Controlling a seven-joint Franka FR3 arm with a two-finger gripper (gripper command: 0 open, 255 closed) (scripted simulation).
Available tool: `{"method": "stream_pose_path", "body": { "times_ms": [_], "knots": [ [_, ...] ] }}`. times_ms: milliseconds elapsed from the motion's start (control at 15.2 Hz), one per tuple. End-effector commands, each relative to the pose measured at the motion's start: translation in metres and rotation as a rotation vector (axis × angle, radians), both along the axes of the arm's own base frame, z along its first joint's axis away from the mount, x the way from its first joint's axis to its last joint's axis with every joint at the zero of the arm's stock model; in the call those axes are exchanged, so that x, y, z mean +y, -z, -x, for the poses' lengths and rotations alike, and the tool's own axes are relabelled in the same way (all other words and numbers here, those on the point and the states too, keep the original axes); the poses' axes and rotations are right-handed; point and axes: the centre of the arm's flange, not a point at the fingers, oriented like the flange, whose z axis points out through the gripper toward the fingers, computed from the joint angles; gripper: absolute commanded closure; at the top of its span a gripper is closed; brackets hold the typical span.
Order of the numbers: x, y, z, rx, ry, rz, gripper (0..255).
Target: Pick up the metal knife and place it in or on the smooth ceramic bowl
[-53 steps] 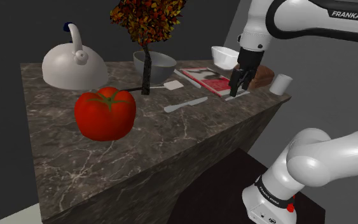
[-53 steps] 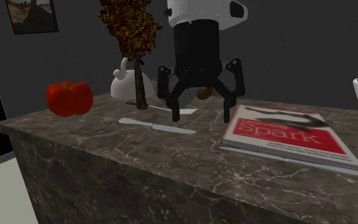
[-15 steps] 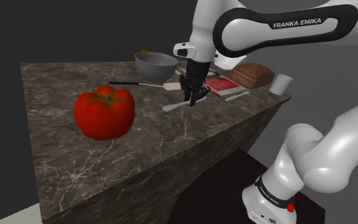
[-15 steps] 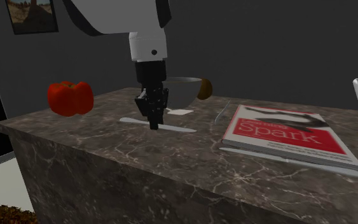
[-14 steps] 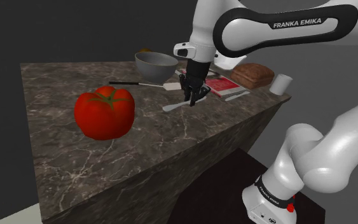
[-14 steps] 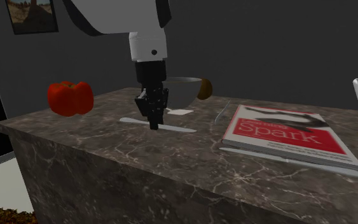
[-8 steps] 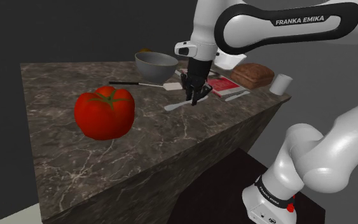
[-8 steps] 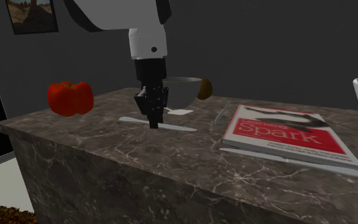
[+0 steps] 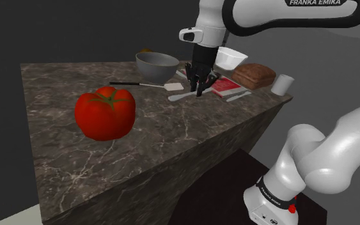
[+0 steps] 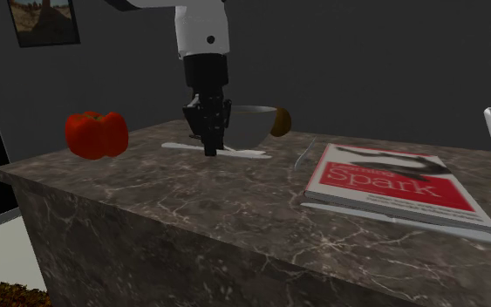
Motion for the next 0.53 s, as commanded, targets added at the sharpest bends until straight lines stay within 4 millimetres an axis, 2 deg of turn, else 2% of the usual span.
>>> {"method": "stream_pose_path", "body": {
  "times_ms": [0,462],
  "knots": [
    [0.001,-0.009,0.000,0.001,0.000,0.000,255],
    [0.001,-0.046,0.000,0.001,0.000,0.000,255]
  ]
}}
